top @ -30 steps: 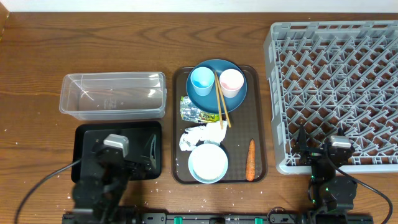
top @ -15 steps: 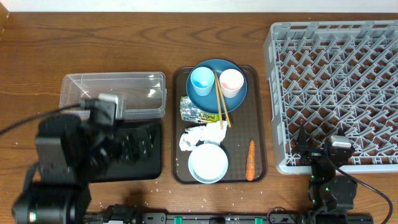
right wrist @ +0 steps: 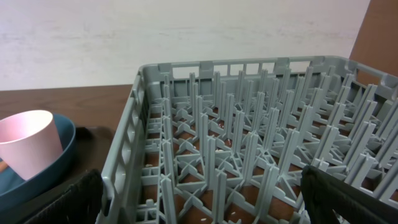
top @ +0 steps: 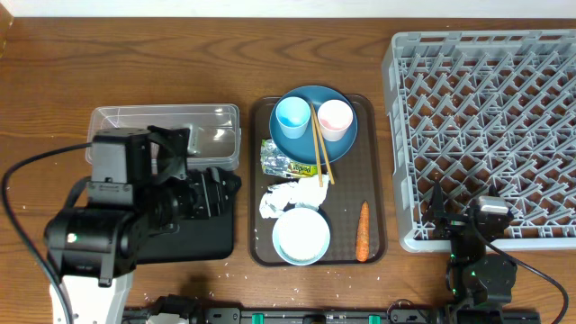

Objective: Sort waste into correct bins and load items into the dishwasher rack
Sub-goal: 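Reach the left gripper to the white tissue on the tray and grasp it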

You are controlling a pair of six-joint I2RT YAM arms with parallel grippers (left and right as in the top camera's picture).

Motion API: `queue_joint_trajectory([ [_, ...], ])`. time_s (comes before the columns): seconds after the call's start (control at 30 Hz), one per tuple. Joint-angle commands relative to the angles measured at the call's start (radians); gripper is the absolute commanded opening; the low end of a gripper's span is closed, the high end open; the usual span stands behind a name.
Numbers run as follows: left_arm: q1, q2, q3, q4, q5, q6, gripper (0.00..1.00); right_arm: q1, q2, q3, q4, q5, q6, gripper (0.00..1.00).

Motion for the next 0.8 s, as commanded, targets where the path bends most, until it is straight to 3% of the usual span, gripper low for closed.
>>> queue_joint_trajectory([
  [0.0, -0.054, 0.008, -0.039, -0.006, -0.027, -0.019, 0.47, -0.005, 0.001, -0.001, -0.004, 0.0, 0.003, 0.99],
  [0.27, -0.222, 0.01, -0.125, 0.042, -0.281, -0.216, 0.43, -0.005, 0.001, -0.001, -0.004, 0.0, 0.003, 0.99],
  [0.47, -0.34, 0.032, -0.194, 0.145, -0.311, -0.251, 0.43, -0.005, 0.001, -0.001, -0.004, 0.0, 0.003, 0.99],
  [0.77, -0.41, 0.185, -0.224, 0.167, -0.406, -0.283, 0.43, -0.005, 0.001, -0.001, -0.004, 0.0, 0.003, 0.99],
])
